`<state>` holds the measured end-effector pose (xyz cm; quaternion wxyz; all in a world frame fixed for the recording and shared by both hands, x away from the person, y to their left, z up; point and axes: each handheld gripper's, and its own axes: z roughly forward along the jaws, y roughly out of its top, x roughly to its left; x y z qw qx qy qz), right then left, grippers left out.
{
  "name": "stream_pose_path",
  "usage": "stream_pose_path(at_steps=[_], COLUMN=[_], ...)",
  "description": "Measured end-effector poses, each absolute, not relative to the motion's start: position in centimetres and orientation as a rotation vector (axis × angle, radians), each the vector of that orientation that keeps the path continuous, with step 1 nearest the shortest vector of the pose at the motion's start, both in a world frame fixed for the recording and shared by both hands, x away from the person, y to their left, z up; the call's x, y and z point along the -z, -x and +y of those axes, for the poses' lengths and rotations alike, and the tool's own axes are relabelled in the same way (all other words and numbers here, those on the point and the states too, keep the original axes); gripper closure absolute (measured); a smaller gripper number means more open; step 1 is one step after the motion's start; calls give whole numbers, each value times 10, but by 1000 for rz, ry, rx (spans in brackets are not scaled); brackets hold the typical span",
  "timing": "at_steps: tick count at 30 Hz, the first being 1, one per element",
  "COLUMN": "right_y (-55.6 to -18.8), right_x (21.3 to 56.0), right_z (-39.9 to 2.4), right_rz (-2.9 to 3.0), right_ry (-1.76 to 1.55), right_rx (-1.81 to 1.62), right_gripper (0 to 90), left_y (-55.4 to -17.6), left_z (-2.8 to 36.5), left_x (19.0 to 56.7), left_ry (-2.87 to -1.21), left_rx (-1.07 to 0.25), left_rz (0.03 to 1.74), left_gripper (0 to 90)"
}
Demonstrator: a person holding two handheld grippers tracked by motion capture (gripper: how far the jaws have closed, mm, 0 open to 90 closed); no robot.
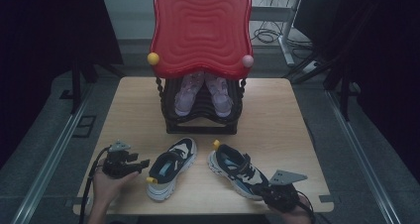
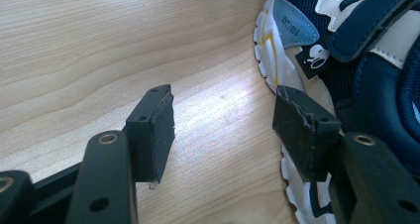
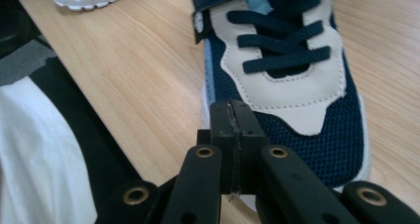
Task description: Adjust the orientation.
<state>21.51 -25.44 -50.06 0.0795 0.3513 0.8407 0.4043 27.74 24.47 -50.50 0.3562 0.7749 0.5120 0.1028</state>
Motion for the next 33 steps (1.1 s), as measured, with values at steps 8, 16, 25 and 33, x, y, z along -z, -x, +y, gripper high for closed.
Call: stream_pose_path(at_steps=[8, 16, 25, 33], right_y=[-222, -232, -247, -266], right_x=[503, 505, 506, 506], right_z=[-269, -280, -288, -293], right_rz=[2474, 2428, 2389, 2359], right_ry=[-1111, -1162, -1194, -1223], right_rx=[-1234, -1237, -1215, -1203], right_gripper=[899, 899, 899, 899], left_y=[-278, -278, -278, -277], left_z=[244, 243, 246, 246], left_x=[506, 507, 506, 505], left_ry=[-2009, -2012, -2004, -2001], left_rx=[-263, -267, -271, -272], left_rz=[1320, 1323, 1328, 1328], left_gripper=[410, 410, 410, 410])
